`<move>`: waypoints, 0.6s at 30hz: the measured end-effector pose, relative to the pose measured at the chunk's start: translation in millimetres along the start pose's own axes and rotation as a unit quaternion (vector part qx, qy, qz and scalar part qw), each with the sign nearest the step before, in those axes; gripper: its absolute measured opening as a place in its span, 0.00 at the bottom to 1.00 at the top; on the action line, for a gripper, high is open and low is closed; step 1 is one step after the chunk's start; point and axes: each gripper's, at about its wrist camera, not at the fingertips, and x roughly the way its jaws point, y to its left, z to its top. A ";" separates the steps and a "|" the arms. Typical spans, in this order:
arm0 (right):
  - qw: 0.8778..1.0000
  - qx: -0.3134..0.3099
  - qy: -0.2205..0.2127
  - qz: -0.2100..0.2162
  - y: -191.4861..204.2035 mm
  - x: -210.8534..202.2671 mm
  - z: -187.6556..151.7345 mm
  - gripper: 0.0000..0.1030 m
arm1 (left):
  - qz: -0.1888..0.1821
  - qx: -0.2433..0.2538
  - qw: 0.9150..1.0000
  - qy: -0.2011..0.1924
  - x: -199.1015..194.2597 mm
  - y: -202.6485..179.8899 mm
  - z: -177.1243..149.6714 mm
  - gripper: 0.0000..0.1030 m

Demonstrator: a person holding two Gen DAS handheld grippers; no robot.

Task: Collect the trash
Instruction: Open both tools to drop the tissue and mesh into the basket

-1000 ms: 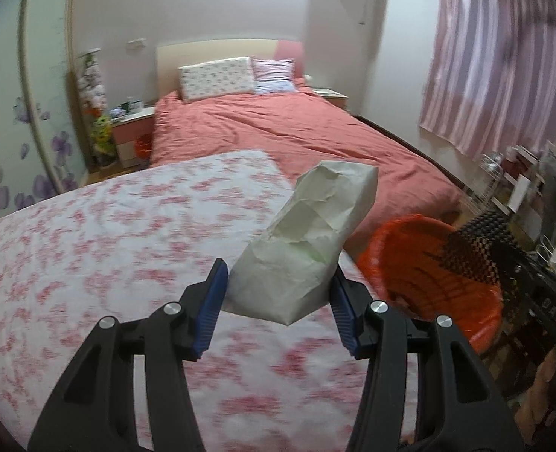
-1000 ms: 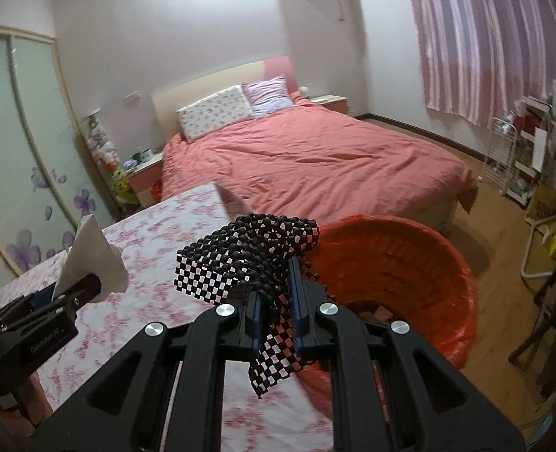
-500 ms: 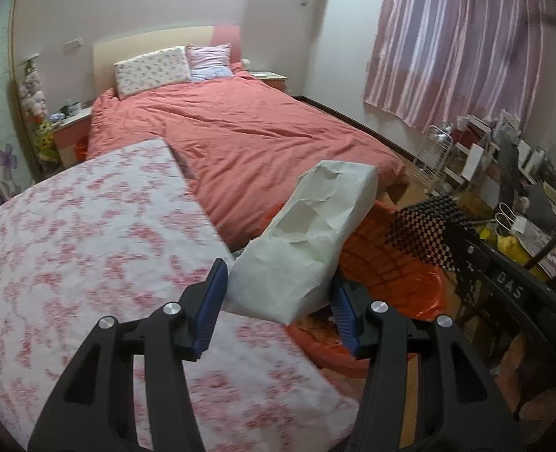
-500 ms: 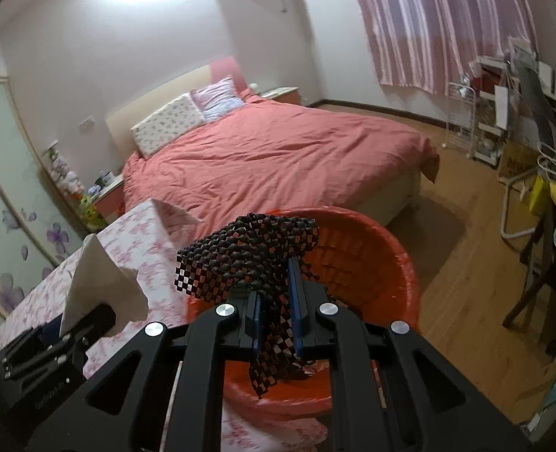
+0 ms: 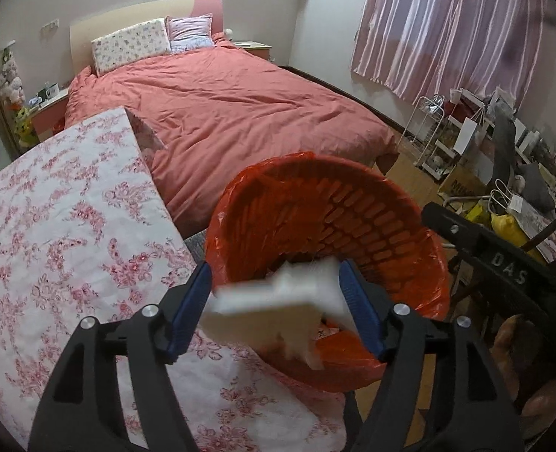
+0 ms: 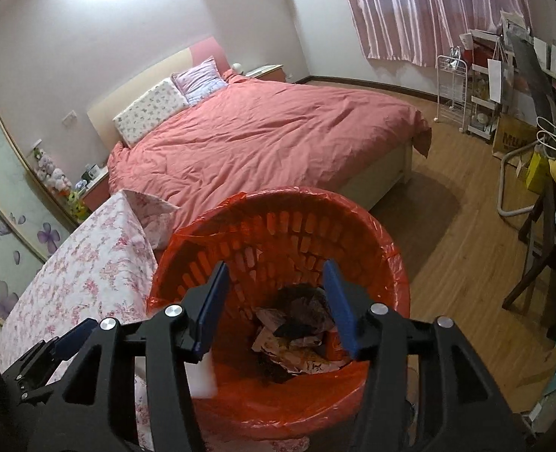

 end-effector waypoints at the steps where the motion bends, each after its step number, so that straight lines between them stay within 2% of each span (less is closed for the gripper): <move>1: 1.000 0.003 0.001 0.000 -0.9 -1.5 -1.7 0.51 | 0.002 -0.001 1.000 0.000 0.0 2.6 -0.7 0.67; 3: 1.000 0.003 -0.001 -0.002 -2.8 -4.3 -0.9 0.51 | 0.008 -0.002 1.000 -0.002 -3.3 7.1 -2.4 0.67; 6: 1.000 -0.001 -0.014 -0.006 -2.5 -14.4 -0.1 0.58 | 0.019 -0.007 1.000 -0.012 -13.9 16.2 -5.0 0.67; 10: 0.999 -0.015 -0.036 -0.008 0.9 -32.2 -1.2 0.62 | 0.032 -0.013 0.999 -0.033 -40.7 30.0 -13.0 0.67; 13: 0.998 -0.030 -0.063 -0.005 9.8 -58.4 -10.7 0.74 | 0.043 -0.014 0.997 -0.056 -68.4 38.9 -25.4 0.71; 16: 0.995 -0.048 -0.087 -0.001 20.3 -83.6 -22.6 0.77 | 0.061 -0.016 0.995 -0.081 -99.5 47.2 -41.6 0.76; 18: 0.993 -0.059 -0.101 0.001 29.1 -97.4 -31.5 0.86 | 0.070 -0.020 0.993 -0.094 -118.9 53.8 -55.1 0.80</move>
